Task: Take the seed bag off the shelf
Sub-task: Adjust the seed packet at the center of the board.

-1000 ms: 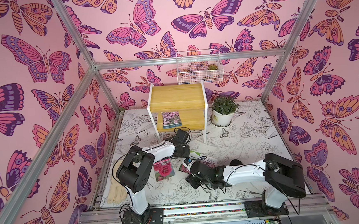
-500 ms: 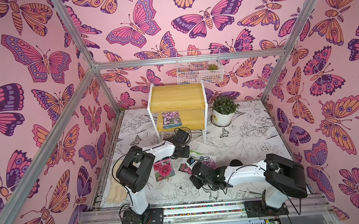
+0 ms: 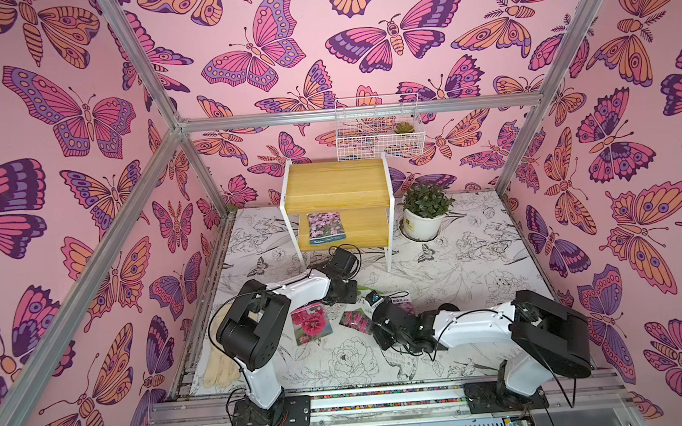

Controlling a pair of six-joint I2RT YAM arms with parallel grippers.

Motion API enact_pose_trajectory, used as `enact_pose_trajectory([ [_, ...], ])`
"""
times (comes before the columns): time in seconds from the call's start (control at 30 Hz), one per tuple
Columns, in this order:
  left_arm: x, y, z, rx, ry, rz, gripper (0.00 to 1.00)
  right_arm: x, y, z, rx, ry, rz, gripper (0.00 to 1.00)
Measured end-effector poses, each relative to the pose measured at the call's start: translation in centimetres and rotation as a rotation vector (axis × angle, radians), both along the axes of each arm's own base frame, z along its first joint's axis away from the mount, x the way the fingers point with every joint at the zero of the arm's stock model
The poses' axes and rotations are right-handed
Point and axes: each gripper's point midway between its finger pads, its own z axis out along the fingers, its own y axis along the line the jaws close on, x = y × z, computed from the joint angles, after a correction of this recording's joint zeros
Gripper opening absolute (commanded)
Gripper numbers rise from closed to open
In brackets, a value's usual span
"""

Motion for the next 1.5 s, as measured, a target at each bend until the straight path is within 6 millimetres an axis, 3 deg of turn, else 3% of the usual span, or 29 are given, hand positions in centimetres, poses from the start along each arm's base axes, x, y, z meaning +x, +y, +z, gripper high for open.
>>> enact_pose_trajectory([
  [0.13, -0.8, 0.5, 0.0, 0.013, 0.02, 0.0, 0.5, 0.2, 0.1, 0.0, 0.001, 0.0, 0.011, 0.39],
  [0.27, -2.0, 1.5, 0.3, 0.035, 0.041, 0.006, 0.62, 1.0, 0.3, -0.6, 0.027, 0.03, 0.005, 0.39],
  [0.47, -1.8, 3.5, 3.7, 0.023, -0.035, 0.052, 0.64, 3.2, 1.3, -0.6, 0.137, 0.057, -0.019, 0.38],
  [0.67, -1.2, 4.4, 6.2, -0.002, -0.105, 0.082, 0.63, 3.7, 2.7, -0.5, 0.184, 0.079, -0.005, 0.38],
  [0.93, -1.4, 4.5, 6.0, 0.001, -0.1, 0.082, 0.63, 4.6, 3.8, -0.4, 0.195, 0.088, 0.003, 0.37],
  [1.17, -1.7, 4.6, 5.7, 0.004, -0.088, 0.08, 0.62, 3.9, 2.7, 0.0, 0.141, 0.11, 0.02, 0.37],
  [1.27, -1.8, 4.7, 6.0, 0.0, -0.093, 0.082, 0.63, 2.3, 2.6, 3.2, 0.104, 0.071, 0.068, 0.44],
  [1.37, -2.0, 5.1, 7.1, -0.017, -0.118, 0.09, 0.65, 0.9, 3.5, 9.7, 0.152, -0.033, 0.127, 0.46],
  [1.43, -2.1, 5.5, 8.5, -0.039, -0.15, 0.099, 0.66, 1.3, 2.7, 13.5, 0.196, -0.115, 0.113, 0.45],
  [1.5, -1.9, 5.8, 10.2, -0.07, -0.191, 0.111, 0.66, 2.3, 0.7, 14.7, 0.212, -0.154, 0.062, 0.45],
])
